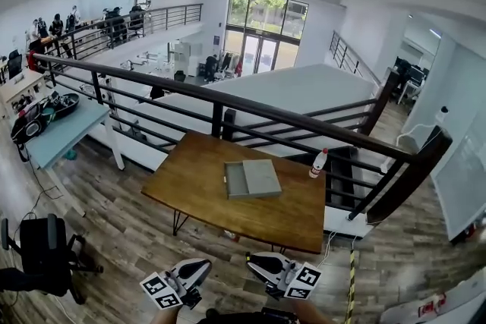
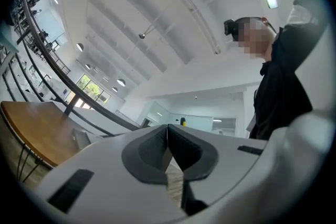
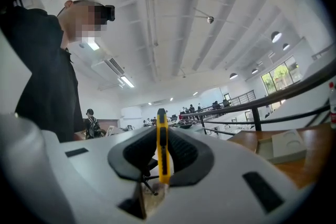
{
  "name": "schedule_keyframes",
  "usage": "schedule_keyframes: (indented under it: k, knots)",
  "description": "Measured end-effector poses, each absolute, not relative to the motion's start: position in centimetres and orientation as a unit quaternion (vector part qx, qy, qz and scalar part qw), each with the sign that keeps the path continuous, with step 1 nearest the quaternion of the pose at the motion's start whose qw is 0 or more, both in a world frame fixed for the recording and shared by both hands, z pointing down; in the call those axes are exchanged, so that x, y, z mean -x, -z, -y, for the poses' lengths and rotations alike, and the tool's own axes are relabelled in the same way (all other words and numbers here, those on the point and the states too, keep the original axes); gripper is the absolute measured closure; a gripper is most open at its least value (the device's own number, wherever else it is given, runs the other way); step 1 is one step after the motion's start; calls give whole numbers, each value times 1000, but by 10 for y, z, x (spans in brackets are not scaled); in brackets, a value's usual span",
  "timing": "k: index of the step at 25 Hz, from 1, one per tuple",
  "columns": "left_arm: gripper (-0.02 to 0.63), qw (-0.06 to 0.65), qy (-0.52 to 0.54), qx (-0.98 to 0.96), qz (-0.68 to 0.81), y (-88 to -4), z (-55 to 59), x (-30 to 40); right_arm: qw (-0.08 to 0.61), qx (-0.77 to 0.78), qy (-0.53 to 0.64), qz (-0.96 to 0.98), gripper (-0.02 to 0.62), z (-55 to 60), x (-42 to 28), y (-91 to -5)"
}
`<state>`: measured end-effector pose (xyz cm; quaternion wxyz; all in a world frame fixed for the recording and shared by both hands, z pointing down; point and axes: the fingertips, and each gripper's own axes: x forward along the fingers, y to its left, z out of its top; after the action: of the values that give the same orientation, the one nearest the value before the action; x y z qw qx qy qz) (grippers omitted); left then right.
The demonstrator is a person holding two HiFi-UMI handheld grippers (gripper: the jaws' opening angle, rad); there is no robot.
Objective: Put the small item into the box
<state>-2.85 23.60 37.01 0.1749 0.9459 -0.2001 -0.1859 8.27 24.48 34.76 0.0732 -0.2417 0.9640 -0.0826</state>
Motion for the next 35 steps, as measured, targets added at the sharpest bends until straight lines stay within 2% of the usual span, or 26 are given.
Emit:
schedule_keyframes:
  k: [14, 20, 27, 35]
  knots:
    - [591, 168, 217, -931, 240, -366, -201, 79, 73, 238, 106, -963, 523, -202, -62, -348]
    - [591, 153, 220, -932, 246, -362, -170, 107, 76, 224, 97, -967, 523, -160, -31, -347]
    - [591, 163, 200, -933, 250, -373, -122, 113, 91, 211, 100, -968, 523, -104, -16, -355]
    - [591, 151, 167, -949, 220, -348, -31, 98, 116, 238, 107, -958, 523, -24, -33, -349]
